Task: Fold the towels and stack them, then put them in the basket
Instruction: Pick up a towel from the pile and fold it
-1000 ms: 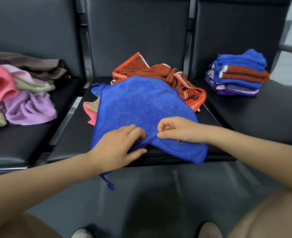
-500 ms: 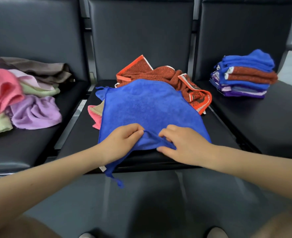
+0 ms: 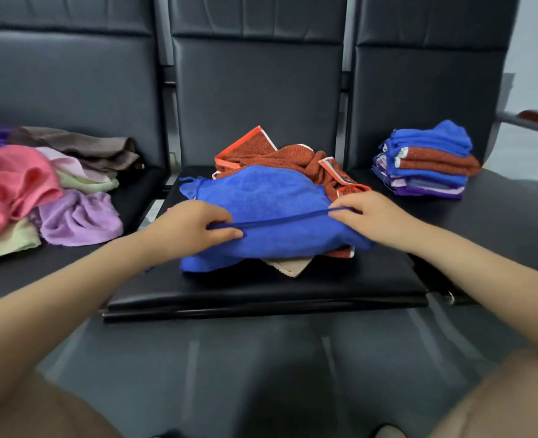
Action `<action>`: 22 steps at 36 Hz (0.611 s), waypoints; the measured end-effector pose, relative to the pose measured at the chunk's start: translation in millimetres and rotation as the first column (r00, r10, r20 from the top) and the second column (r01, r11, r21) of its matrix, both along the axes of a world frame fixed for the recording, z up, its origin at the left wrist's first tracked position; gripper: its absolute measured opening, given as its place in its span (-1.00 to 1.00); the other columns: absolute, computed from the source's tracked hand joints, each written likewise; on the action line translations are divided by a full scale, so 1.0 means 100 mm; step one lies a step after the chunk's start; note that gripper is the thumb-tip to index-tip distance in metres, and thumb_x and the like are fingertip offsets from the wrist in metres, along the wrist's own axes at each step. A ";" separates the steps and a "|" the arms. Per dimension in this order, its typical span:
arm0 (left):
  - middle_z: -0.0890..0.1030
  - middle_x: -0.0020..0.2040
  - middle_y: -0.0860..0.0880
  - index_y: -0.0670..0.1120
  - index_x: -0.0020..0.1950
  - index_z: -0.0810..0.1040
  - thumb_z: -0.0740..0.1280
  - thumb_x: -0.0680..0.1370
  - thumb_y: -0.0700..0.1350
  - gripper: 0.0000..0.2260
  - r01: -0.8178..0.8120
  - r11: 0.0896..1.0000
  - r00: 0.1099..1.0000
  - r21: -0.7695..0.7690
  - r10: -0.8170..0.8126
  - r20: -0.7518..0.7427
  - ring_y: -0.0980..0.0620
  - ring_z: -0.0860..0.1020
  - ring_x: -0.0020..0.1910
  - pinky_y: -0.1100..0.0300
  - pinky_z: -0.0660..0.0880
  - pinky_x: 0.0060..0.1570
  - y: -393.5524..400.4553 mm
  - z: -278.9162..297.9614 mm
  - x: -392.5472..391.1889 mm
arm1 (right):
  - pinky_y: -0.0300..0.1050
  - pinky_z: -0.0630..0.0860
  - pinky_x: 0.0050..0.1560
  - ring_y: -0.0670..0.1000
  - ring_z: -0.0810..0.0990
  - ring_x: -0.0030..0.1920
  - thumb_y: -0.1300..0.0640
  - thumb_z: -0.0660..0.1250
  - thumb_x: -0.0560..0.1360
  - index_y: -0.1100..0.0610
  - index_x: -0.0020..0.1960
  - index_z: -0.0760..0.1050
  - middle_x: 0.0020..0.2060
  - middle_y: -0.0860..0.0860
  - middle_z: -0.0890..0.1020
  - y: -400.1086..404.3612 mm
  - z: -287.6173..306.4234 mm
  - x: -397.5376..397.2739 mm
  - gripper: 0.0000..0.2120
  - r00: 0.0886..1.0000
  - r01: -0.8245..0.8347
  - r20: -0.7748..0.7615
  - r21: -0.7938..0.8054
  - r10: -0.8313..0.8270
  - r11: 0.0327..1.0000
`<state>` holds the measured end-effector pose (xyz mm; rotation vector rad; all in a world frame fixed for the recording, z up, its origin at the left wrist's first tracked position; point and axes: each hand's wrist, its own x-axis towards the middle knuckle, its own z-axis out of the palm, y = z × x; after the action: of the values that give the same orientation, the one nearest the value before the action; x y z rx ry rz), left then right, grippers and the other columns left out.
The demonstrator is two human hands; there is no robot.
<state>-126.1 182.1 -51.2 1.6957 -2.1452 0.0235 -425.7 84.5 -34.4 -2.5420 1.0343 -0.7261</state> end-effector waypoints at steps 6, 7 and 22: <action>0.40 -0.44 0.03 0.10 -0.34 0.43 0.10 0.35 0.39 -0.61 -0.023 0.998 0.997 0.050 0.027 -0.068 0.07 0.35 -0.39 0.21 0.30 -0.33 0.11 0.11 0.24 | -0.10 0.54 0.05 -0.06 0.62 -0.05 -0.02 0.50 0.40 0.17 -0.03 0.68 -0.05 0.15 0.71 -0.05 0.10 -0.22 -0.72 0.937 -0.069 0.337 0.426 -0.087 0.902; 0.40 -0.44 0.02 0.11 -0.33 0.46 0.13 0.37 0.38 -0.63 -0.024 0.999 0.995 0.047 0.029 -0.093 0.07 0.35 -0.38 0.23 0.31 -0.32 0.12 0.12 0.26 | -0.12 0.58 0.02 -0.03 0.65 -0.06 -0.13 0.58 0.25 0.18 -0.02 0.67 -0.05 0.15 0.71 -0.07 0.09 -0.26 -0.54 0.893 -0.146 0.437 0.509 -0.108 0.849; 0.65 -0.10 -0.06 -0.16 -0.01 0.63 0.20 0.65 -0.07 -0.75 -0.070 0.973 0.628 0.221 0.215 -0.748 0.00 0.56 -0.09 0.11 0.49 -0.07 0.42 0.07 0.27 | -0.19 0.63 -0.21 -0.03 0.70 -0.21 0.20 0.23 0.61 0.34 0.18 0.52 -0.13 0.09 0.71 0.10 -0.11 -0.33 -0.76 0.845 -0.101 0.404 0.766 -0.352 0.635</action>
<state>-98.9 224.4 -44.3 1.5479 -1.3745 -0.7385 -458.2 94.6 -45.3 -1.4167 1.0301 -0.7377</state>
